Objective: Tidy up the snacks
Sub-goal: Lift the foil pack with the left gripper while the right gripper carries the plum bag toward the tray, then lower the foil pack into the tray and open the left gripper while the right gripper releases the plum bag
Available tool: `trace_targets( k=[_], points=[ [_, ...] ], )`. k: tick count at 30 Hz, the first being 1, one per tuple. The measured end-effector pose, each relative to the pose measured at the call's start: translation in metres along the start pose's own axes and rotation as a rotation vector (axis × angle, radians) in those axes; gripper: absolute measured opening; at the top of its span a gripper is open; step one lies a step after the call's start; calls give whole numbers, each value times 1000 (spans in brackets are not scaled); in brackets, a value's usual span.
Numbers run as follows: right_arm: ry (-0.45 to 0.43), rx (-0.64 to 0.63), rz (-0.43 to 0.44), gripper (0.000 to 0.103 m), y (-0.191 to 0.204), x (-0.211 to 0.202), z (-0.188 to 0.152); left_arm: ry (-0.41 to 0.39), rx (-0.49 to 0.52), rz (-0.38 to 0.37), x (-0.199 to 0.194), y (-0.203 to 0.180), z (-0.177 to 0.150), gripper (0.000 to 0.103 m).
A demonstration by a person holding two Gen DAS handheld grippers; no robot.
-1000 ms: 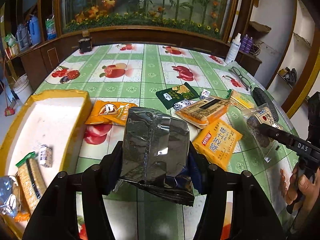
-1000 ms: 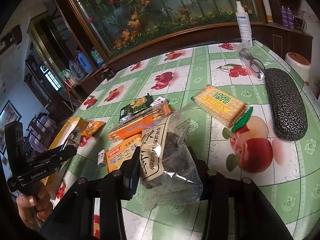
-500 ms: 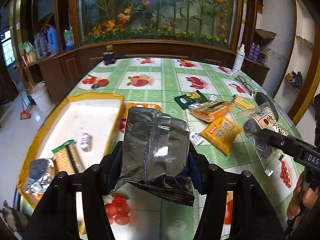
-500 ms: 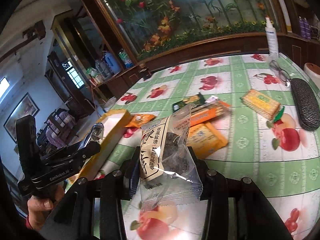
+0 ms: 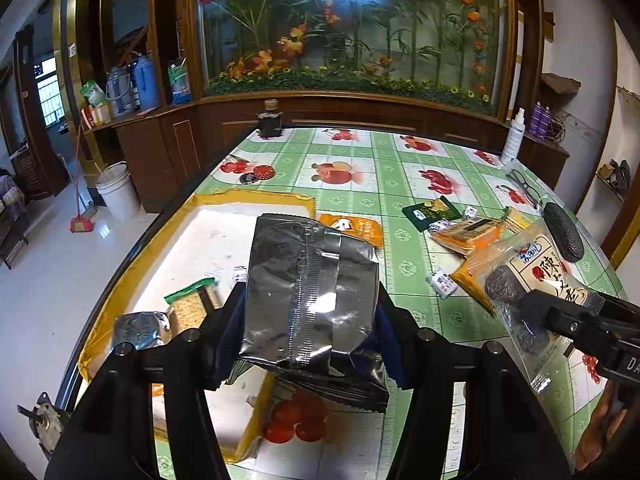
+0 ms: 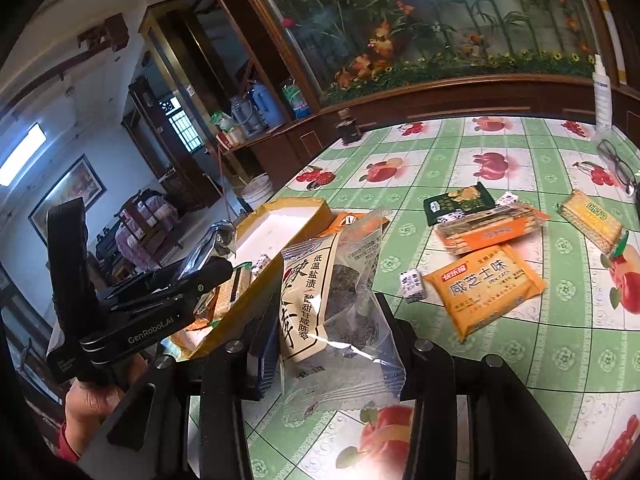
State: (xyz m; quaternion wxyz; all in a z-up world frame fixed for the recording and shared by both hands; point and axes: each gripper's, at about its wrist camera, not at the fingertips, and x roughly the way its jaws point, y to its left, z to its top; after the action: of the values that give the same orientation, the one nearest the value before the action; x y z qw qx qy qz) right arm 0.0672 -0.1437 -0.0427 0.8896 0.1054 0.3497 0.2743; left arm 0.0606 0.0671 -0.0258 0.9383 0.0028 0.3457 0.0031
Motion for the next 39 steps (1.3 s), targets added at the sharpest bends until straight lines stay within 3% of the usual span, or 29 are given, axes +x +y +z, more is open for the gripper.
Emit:
trace_targets(
  k=[25, 39],
  points=[
    [82, -100, 92, 43, 64, 59, 12, -38, -88, 113, -6, 64, -4, 58],
    [134, -137, 112, 43, 98, 149, 45, 67, -180, 164, 36, 128, -1, 58]
  ],
)
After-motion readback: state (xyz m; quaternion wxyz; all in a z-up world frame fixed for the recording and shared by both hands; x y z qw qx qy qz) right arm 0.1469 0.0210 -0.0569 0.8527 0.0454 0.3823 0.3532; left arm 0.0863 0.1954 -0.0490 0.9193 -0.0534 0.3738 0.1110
